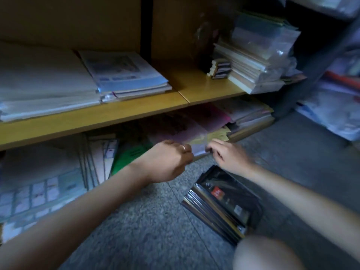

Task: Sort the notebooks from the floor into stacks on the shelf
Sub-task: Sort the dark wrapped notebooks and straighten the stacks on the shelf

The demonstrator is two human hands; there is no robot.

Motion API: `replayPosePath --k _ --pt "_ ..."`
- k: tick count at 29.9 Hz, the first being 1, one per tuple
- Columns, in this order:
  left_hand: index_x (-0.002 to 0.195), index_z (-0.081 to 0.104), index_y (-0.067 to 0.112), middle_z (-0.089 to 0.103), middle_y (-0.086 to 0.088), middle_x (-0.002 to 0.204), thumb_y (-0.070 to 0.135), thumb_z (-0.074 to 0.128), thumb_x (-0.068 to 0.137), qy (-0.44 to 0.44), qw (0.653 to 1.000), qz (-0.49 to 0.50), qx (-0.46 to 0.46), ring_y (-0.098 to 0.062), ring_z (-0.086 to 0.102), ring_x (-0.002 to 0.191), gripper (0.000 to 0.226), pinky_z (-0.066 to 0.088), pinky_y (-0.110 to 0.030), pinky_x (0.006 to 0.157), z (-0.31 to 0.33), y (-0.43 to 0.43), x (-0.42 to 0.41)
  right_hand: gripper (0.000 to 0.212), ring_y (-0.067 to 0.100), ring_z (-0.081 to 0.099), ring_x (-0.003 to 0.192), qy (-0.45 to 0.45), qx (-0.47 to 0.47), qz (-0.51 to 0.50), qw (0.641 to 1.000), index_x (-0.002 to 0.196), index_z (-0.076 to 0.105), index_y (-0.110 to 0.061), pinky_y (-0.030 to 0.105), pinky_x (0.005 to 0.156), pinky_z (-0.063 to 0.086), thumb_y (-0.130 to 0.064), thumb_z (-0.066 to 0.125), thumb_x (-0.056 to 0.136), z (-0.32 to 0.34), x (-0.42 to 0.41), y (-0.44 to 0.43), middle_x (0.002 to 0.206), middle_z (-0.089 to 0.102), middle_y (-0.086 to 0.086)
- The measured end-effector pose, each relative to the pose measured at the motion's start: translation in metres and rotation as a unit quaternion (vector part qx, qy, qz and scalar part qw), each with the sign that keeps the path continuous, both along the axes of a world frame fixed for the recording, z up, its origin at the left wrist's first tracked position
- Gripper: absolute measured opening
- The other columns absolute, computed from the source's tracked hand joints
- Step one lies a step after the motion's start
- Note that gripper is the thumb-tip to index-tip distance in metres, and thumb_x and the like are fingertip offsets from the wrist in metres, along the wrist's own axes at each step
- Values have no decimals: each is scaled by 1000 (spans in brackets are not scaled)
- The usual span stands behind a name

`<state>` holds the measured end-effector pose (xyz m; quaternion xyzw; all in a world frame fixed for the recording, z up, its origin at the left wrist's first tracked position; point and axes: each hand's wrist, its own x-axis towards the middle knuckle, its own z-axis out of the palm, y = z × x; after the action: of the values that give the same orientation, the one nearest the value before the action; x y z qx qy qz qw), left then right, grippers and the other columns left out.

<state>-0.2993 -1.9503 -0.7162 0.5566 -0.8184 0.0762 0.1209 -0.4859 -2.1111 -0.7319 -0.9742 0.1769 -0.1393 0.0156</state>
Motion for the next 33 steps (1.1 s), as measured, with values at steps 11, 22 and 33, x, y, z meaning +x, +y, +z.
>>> replayPosePath --k 11,22,33 --pt "112 61 19 59 1 114 19 48 93 170 931 86 313 -15 57 104 23 38 -19 84 -115 -68 -68 130 38 12 140 263 281 -228 894 146 -12 -29 56 110 21 -71 71 55 -173 -78 -80 152 5 15" --pt "100 58 22 58 -1 108 16 70 73 534 681 289 410 -4 55 78 30 45 -21 75 -207 -90 -136 134 29 34 134 263 360 -266 855 145 12 -6 39 107 35 -70 77 46 -195 -70 -149 149 26 14" --pt "104 61 7 67 -3 71 28 80 70 768 352 465 266 -17 64 57 45 53 -27 61 -233 -98 -148 72 25 38 134 185 376 -178 890 147 20 -11 27 103 35 -45 50 91 -201 -94 -67 149 35 9"
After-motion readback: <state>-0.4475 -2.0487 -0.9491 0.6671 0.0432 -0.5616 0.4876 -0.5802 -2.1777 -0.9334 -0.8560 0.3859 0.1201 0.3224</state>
